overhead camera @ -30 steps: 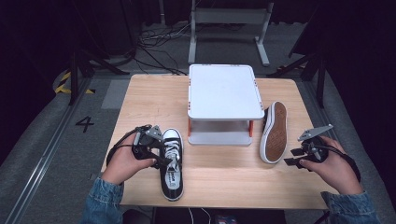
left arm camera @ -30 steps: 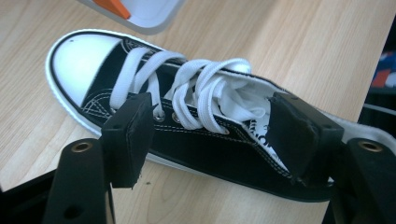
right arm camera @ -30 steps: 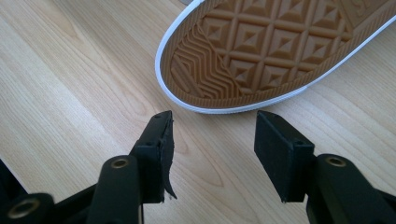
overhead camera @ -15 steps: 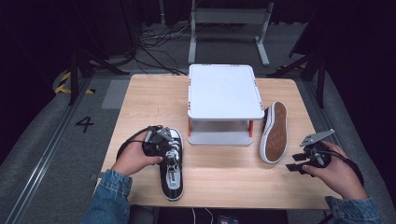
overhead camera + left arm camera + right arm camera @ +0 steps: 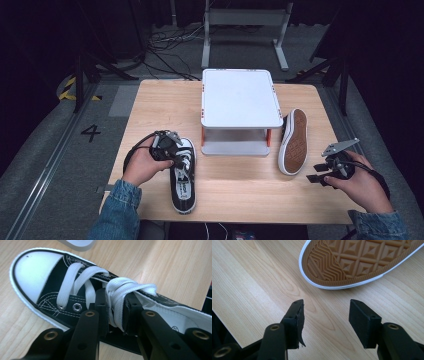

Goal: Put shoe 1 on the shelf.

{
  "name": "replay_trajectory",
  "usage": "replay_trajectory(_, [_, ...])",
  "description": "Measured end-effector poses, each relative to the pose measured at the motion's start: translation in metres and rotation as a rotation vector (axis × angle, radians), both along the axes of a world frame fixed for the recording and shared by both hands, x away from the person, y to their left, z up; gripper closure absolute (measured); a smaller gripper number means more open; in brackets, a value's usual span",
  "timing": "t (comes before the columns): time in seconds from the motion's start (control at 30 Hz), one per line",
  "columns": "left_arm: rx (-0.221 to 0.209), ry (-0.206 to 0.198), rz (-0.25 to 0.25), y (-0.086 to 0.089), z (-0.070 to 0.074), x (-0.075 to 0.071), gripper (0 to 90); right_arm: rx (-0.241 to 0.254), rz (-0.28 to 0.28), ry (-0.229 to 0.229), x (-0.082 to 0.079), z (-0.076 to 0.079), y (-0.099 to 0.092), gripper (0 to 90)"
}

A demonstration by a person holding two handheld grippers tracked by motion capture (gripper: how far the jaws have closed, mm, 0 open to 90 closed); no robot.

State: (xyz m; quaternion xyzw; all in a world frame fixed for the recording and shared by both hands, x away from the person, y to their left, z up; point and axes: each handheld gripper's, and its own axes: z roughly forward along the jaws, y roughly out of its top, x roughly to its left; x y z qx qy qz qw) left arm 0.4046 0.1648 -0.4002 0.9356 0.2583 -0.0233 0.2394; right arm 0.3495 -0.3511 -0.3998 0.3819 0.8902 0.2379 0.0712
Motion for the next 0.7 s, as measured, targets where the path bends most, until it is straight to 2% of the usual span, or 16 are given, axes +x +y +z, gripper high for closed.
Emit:
replay_trajectory(0.1, [0.027,-0.012,0.028,-0.002,0.008,-0.001,77.9,-0.007,-0.008,-0.006,0.000,0.001,-0.002,47.1])
replay_trajectory(0.33, [0.023,-0.032,0.064,0.001,0.023,-0.001,78.4,-0.004,-0.019,-0.010,-0.002,0.003,-0.005,47.1])
replay_trajectory(0.4, [0.036,-0.041,0.058,-0.001,0.031,-0.001,78.3,-0.006,-0.020,-0.013,-0.002,0.004,-0.006,47.1])
replay_trajectory(0.5, [0.063,-0.065,0.080,-0.001,0.047,-0.001,78.3,-0.006,-0.019,-0.016,-0.002,0.004,-0.005,47.1])
replay_trajectory(0.7, [0.068,-0.101,0.100,0.002,0.074,0.002,78.3,-0.009,-0.019,-0.014,-0.002,0.003,-0.005,47.1])
